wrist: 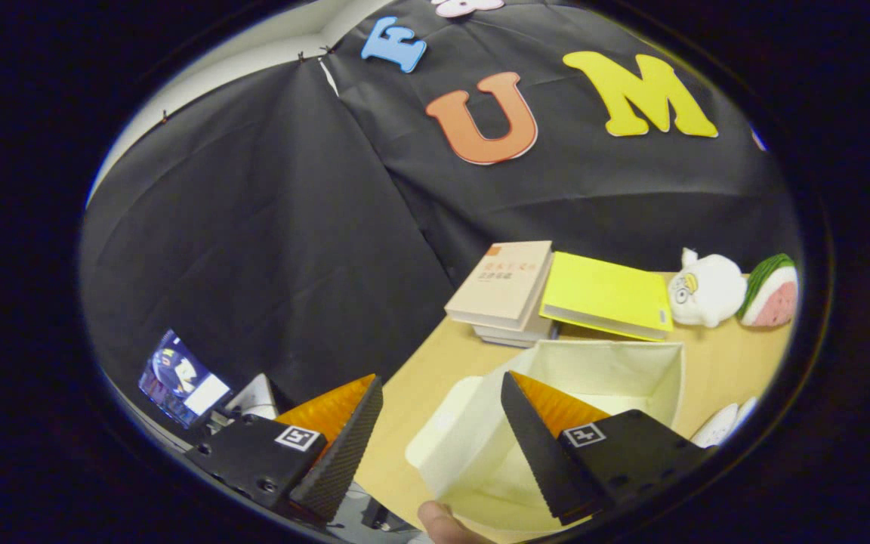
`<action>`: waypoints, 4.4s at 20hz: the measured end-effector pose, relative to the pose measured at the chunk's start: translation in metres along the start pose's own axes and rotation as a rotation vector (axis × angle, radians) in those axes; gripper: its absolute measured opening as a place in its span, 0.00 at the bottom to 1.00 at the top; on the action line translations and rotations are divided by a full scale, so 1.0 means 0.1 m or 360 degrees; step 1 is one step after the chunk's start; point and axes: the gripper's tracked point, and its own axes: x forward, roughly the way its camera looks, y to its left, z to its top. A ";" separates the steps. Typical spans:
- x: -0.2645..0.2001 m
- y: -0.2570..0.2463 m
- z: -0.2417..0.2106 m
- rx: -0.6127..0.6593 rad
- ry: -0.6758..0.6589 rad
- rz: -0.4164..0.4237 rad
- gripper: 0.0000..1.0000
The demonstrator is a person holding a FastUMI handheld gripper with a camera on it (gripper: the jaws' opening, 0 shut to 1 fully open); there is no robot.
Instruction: Open the storage box then place both shoes into the box .Put the left shoe in first, then the right shoe, with the right side of both shoes facing outward in a uniform manner.
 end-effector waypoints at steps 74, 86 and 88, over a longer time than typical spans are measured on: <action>0.34 -0.81 -1.15 0.0545 0.0598 -0.0440 0.07; 0.93 -0.84 -1.67 0.0711 0.0897 -0.0493 0.09; 0.92 -0.81 -1.67 0.0693 0.0920 -0.0467 0.12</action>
